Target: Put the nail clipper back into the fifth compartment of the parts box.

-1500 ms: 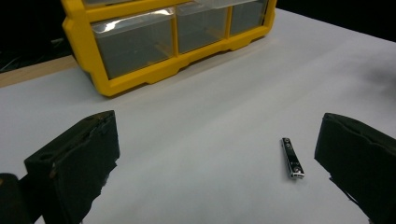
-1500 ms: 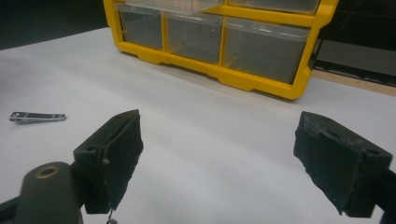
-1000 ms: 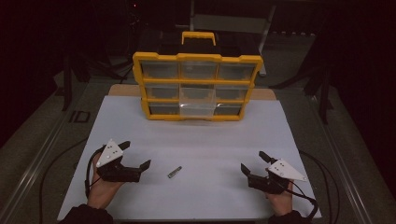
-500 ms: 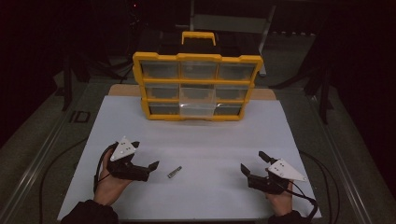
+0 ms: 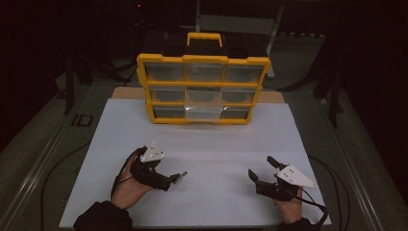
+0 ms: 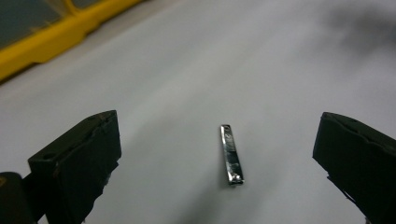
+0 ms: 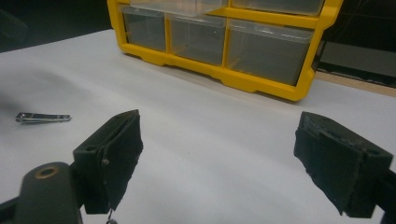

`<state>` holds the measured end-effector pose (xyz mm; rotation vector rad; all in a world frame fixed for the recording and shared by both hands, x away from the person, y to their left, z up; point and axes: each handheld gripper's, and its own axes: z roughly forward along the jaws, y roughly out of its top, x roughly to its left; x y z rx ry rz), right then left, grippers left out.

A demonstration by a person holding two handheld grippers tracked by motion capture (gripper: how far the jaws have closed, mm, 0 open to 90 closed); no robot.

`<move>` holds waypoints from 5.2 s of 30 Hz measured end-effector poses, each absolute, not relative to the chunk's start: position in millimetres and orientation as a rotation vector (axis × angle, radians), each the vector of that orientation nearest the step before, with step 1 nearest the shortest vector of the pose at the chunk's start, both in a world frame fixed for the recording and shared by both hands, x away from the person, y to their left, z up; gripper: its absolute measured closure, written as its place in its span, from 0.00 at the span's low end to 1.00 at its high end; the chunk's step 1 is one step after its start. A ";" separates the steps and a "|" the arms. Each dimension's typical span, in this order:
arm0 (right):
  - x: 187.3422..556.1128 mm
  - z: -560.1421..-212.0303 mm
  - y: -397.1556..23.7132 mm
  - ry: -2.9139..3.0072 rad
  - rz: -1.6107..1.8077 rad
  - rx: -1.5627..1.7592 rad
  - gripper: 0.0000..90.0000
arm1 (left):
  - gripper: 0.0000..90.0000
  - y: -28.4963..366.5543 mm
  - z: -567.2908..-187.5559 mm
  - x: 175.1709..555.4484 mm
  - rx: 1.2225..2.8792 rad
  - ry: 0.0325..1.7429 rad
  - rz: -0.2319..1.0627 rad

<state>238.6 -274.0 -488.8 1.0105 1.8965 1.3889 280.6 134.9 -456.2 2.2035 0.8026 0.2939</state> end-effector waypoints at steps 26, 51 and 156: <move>239.5 -489.2 -274.9 1.898 1.380 1.011 0.17 | 0.22 87.4 -485.4 294.5 2.537 0.854 0.258; 240.2 -490.1 -274.6 1.904 1.368 1.018 0.17 | 0.86 82.9 -492.4 302.7 2.652 0.866 0.136; 239.9 -491.1 -273.9 1.918 1.371 0.982 0.17 | 0.89 106.3 -375.7 347.1 2.382 0.811 0.244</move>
